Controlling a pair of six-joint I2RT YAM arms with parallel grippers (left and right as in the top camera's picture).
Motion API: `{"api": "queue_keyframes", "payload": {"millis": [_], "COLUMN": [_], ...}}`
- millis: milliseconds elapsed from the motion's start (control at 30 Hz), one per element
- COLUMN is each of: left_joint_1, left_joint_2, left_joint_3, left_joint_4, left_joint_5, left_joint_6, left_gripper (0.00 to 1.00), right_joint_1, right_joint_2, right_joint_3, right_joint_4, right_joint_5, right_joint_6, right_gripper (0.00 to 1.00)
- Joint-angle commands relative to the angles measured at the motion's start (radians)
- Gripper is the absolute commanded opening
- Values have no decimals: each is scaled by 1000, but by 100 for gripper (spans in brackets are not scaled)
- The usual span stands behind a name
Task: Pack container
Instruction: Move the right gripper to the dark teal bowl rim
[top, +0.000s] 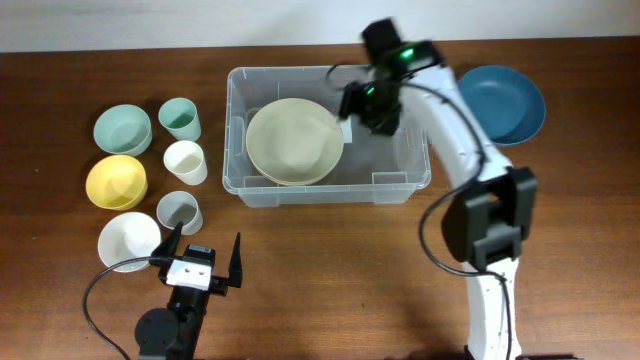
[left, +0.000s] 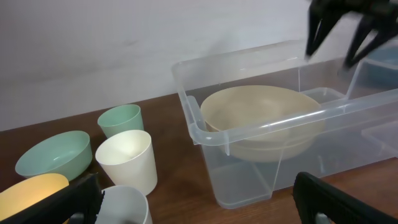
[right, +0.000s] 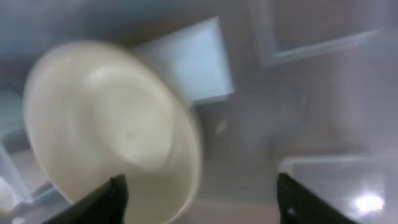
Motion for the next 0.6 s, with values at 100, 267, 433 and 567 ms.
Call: {"api": "queue_keyframes", "payload": {"millis": [100,267,433,567], "left_joint_1": [6,6,6,6], "left_joint_2": [-8,-8,-8,-8], "left_joint_3": [-2,-2,-2,-2], "left_joint_4": [-6,-6,-6,-6], "left_joint_5": [-7,-7,-7,-7], "left_joint_6": [16,17,17,17], "left_gripper": [100,100,100,100], "right_joint_1": [-245,-462,-580,-602], "right_joint_2": [-97,-79,-60,-60], "right_joint_3": [234,214,102,-38], "right_joint_4": [-133,-196,-187,-106], "right_joint_5": [126,121,114,114], "right_joint_6": [22,100,100,100], "right_gripper": [91,91,91,91]}}
